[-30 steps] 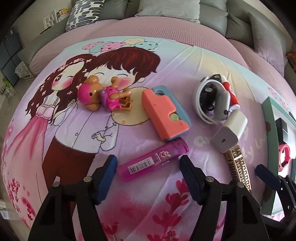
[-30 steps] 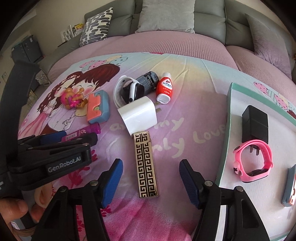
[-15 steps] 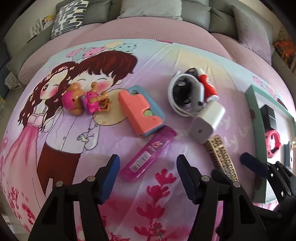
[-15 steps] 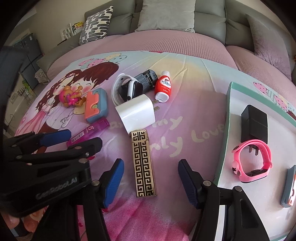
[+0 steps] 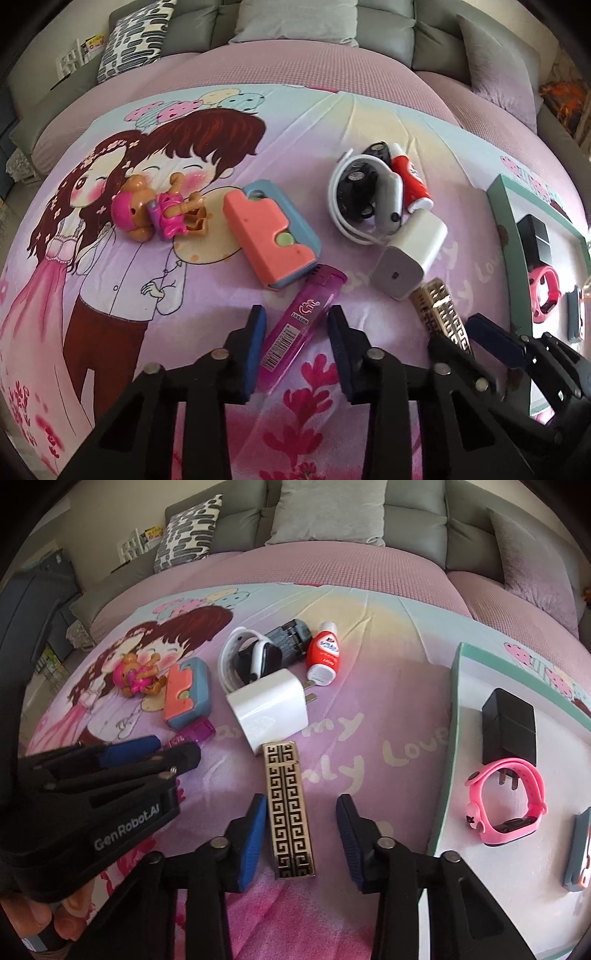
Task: Organize rigid objects
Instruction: 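Grasp the pink lighter with the left gripper while the right gripper grasps the gold patterned box, then carry the pink lighter and gold box into the tray and open both grippers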
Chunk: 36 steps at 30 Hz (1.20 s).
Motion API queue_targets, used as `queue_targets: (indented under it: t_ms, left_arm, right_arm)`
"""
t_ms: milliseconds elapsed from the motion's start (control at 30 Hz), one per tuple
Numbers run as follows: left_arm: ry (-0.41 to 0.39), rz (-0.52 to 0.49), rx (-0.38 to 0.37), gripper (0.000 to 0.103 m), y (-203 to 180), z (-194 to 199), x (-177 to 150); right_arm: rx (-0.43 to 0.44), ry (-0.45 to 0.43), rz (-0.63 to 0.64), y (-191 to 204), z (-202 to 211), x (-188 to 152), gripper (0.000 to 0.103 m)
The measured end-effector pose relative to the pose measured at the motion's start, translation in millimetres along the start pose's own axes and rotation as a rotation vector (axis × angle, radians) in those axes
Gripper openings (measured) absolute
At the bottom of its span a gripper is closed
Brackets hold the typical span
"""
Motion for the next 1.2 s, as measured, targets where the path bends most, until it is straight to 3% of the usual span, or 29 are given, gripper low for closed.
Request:
queue_targets:
  t_ms: [67,233,433,800,1000,1200]
  left_arm:
    - [0.004,-0.022,-0.007,0.027,-6.5,0.8,0.0]
    - [0.0,-0.044,-0.026,0.021,-16.4,1.8,1.6]
    - [-0.021,-0.029,-0.056,0.02,-19.0,9.8,6.1]
    - [-0.2,0.02,-0.074,0.02,-16.0,69.4,32.9]
    - [-0.256,0.004,-0.119,0.02,-38.1,85.1,45.6]
    - [-0.269,-0.057,-0.155,0.02,-74.6,87.5,52.0]
  right_arm:
    - [0.006,-0.008,-0.029,-5.0,2.1,2.1,0.022]
    - [0.027,-0.007,-0.053,-6.4,3.8,4.3,0.022]
    - [0.047,-0.035,-0.065,-6.9,12.9,9.0,0.022]
    - [0.075,-0.171,-0.122,-17.8,55.2,30.9,0.022]
    - [0.025,-0.231,-0.156,-41.1,75.0,42.3,0.022]
    - [-0.096,-0.276,-0.222,-94.1,95.6,47.9,0.022]
Point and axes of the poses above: each gripper's, at about its wrist camera, not at the fingertips, and z roughly against the way its jaws point, y to its left, x to its top, the point moved 9 cm from there along -z, roughly the way its jaws point, and after that the axes turned 9 degrees about -z, right-handed, at the moved point
